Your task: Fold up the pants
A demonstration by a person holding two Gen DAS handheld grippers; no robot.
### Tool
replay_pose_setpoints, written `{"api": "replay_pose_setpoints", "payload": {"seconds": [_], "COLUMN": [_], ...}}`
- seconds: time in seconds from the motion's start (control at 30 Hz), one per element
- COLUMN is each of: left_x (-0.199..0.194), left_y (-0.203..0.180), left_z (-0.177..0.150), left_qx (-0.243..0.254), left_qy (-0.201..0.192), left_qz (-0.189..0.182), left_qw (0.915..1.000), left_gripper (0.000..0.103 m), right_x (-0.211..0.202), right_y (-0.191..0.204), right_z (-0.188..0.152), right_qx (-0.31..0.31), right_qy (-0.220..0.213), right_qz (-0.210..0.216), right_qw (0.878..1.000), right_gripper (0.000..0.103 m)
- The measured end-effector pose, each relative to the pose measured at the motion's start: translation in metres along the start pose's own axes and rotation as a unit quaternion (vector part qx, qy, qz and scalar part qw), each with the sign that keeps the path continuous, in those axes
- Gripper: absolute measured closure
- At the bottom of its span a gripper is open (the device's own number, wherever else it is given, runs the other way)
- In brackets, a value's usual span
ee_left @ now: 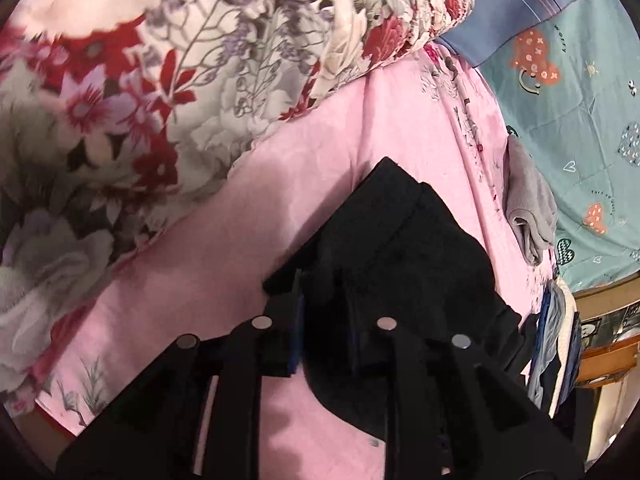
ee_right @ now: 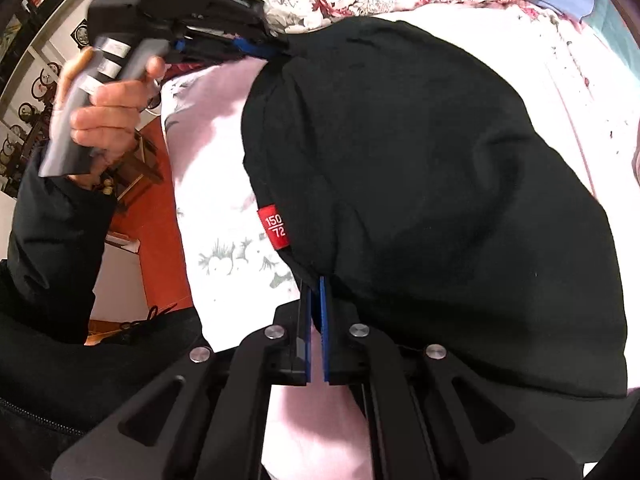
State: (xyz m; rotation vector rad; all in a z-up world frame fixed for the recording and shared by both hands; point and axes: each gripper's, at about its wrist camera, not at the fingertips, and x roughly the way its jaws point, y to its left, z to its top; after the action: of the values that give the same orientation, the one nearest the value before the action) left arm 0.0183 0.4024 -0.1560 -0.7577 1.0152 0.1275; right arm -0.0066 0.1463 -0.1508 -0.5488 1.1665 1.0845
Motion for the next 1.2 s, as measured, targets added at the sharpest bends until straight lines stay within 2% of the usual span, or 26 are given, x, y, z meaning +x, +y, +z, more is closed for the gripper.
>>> {"api": "replay_pose_setpoints", "payload": {"seconds": [0.03, 0.07, 0.1, 0.13, 0.27, 0.33, 0.37, 0.4, 0.43, 0.47, 0.5, 0.57, 0.6, 0.63, 0.7, 0.73, 0.77, 0.8, 0.83, 0.87, 0.93, 0.97, 1.0, 1.07, 1.13, 1.2], "left_x": [-0.002, -0.005, -0.013, -0.022, -0.066, -0.076, -0.077, -0.076, -0.070, -0.065, -0.056, -0.041, -0.031, -0.023, -0.010, -0.004, 0.004, 0.009, 0.014, 0.017, 0.021, 0.024, 0.026, 0.028, 0.030, 0.033], "left_y": [-0.003, -0.006, -0.010, -0.013, -0.035, -0.048, -0.061, -0.068, -0.080, -0.087, -0.096, -0.108, -0.112, -0.113, -0.110, -0.108, -0.103, -0.099, -0.095, -0.091, -0.086, -0.083, -0.082, -0.083, -0.089, -0.094], "left_z": [-0.001, -0.002, -0.005, -0.008, -0.027, -0.033, -0.038, -0.040, -0.044, -0.046, -0.050, -0.057, -0.059, -0.061, -0.062, -0.062, -0.062, -0.061, -0.061, -0.062, -0.062, -0.062, -0.062, -0.065, -0.071, -0.075], "left_qx": [0.007, 0.014, 0.026, 0.033, 0.080, 0.095, 0.109, 0.118, 0.132, 0.141, 0.157, 0.179, 0.183, 0.185, 0.181, 0.179, 0.175, 0.173, 0.172, 0.172, 0.171, 0.170, 0.171, 0.179, 0.200, 0.209], "left_qy": [-0.001, -0.002, -0.011, -0.027, -0.090, -0.106, -0.108, -0.105, -0.097, -0.092, -0.084, -0.070, -0.061, -0.054, -0.039, -0.030, -0.022, -0.020, -0.016, -0.013, -0.011, -0.009, -0.010, -0.022, -0.039, -0.052], "left_qz": [0.003, 0.007, 0.020, 0.034, 0.087, 0.089, 0.081, 0.073, 0.064, 0.060, 0.055, 0.061, 0.066, 0.067, 0.068, 0.068, 0.080, 0.090, 0.101, 0.104, 0.106, 0.110, 0.110, 0.114, 0.135, 0.153], "left_qw": [1.0000, 0.9999, 0.9994, 0.9985, 0.9889, 0.9858, 0.9849, 0.9847, 0.9843, 0.9839, 0.9825, 0.9795, 0.9789, 0.9789, 0.9803, 0.9810, 0.9811, 0.9806, 0.9797, 0.9795, 0.9794, 0.9792, 0.9791, 0.9770, 0.9697, 0.9646], "left_gripper": [0.075, 0.059, 0.045, 0.032, 0.031, 0.031, 0.031, 0.031, 0.031, 0.031, 0.031, 0.032, 0.032, 0.035, 0.051, 0.058, 0.060, 0.064, 0.074, 0.076, 0.077, 0.077, 0.077, 0.077, 0.077, 0.077], "right_x": [-0.001, -0.003, -0.006, -0.010, -0.055, -0.063, -0.061, -0.055, -0.046, -0.036, -0.024, -0.002, 0.000, -0.006, -0.026, -0.034, -0.056, -0.082, -0.105, -0.124, -0.159, -0.168, -0.179, -0.199, -0.225, -0.240], "right_y": [0.000, 0.001, 0.002, 0.002, -0.004, -0.015, -0.020, -0.024, -0.027, -0.027, -0.028, -0.023, -0.019, -0.017, -0.024, -0.032, -0.044, -0.059, -0.077, -0.094, -0.144, -0.168, -0.197, -0.255, -0.314, -0.362], "right_z": [0.000, 0.000, 0.001, 0.003, 0.012, 0.016, 0.019, 0.021, 0.023, 0.023, 0.022, 0.021, 0.019, 0.018, 0.014, 0.012, 0.008, 0.000, -0.011, -0.022, -0.057, -0.072, -0.092, -0.132, -0.172, -0.193], "right_qx": [-0.001, -0.001, 0.001, 0.001, 0.018, 0.042, 0.050, 0.055, 0.054, 0.053, 0.055, 0.056, 0.050, 0.048, 0.072, 0.082, 0.100, 0.122, 0.150, 0.180, 0.266, 0.304, 0.354, 0.452, 0.535, 0.580], "right_qy": [0.002, 0.008, 0.015, 0.015, -0.057, -0.087, -0.093, -0.093, -0.083, -0.069, -0.048, -0.013, -0.015, -0.015, -0.013, -0.024, -0.052, -0.082, -0.109, -0.129, -0.148, -0.140, -0.125, -0.098, -0.095, -0.079], "right_qz": [-0.001, 0.008, 0.009, 0.008, 0.023, 0.037, 0.028, 0.012, -0.001, -0.004, 0.002, 0.021, 0.010, 0.002, 0.022, 0.028, 0.021, -0.001, -0.023, -0.039, -0.078, -0.098, -0.123, -0.154, -0.167, -0.194], "right_qw": [1.000, 1.000, 1.000, 1.000, 0.998, 0.995, 0.994, 0.994, 0.995, 0.996, 0.997, 0.998, 0.999, 0.999, 0.997, 0.996, 0.993, 0.989, 0.982, 0.974, 0.949, 0.937, 0.919, 0.873, 0.823, 0.787], "right_gripper": [0.086, 0.074, 0.055, 0.054, 0.054, 0.054, 0.054, 0.060, 0.082, 0.095, 0.102, 0.102, 0.102, 0.102, 0.101, 0.100, 0.098, 0.083, 0.054, 0.046, 0.043, 0.043, 0.043, 0.043, 0.043, 0.043]}}
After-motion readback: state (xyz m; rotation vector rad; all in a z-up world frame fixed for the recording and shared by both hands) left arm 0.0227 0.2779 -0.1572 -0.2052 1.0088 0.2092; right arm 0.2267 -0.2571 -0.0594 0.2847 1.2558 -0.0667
